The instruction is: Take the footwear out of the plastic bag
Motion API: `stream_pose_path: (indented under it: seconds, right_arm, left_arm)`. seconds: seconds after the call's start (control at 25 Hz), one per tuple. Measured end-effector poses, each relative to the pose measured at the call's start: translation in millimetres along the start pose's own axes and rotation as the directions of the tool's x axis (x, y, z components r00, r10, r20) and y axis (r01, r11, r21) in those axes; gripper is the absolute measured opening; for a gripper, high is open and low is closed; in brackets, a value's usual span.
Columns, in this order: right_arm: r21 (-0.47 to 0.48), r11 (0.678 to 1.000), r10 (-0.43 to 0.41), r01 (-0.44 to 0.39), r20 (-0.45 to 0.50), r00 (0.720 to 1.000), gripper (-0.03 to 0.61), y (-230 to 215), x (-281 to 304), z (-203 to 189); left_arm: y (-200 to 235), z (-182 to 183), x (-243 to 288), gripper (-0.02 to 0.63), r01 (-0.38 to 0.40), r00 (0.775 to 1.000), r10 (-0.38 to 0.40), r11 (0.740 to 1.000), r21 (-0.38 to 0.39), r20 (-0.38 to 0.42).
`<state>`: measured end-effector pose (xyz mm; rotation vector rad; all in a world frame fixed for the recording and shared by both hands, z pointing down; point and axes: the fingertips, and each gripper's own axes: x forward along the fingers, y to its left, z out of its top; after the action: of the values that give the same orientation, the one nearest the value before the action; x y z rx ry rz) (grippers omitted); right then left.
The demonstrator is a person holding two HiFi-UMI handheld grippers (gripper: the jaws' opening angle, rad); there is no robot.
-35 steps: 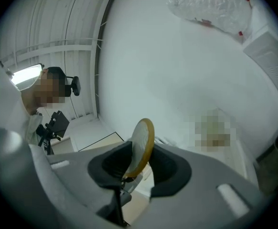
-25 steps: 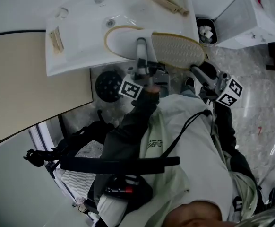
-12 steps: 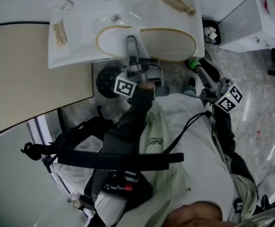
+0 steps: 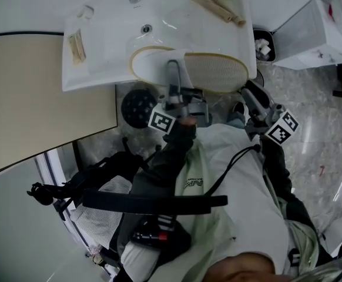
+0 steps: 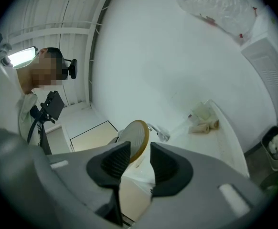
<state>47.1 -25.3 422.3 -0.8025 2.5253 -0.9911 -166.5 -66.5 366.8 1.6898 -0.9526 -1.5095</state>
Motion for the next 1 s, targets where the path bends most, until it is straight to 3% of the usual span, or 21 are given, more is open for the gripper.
stream_pose_path:
  seconds: [0.16,0.6,1.0]
  right_arm:
    - [0.007,1.000,-0.019,0.019,0.018,1.000,0.120,-0.4,6.7,-2.0]
    - [-0.097,0.990,-0.102,0.105,0.035,0.994,0.120,18.7,38.0,-21.8]
    - [-0.067,0.986,-0.150,0.155,0.066,0.986,0.120,15.0,36.0,-22.8]
  left_arm:
    - [1.9,8.5,-3.2,0.089,0.000,1.000,-0.001,1.000,-0.016,-0.012]
    - [13.1,45.3,-6.7,0.089,-0.005,0.996,0.002,0.999,-0.037,-0.090]
    - [23.3,30.9,-15.5,0.089,-0.042,0.985,0.031,0.997,-0.065,-0.169]
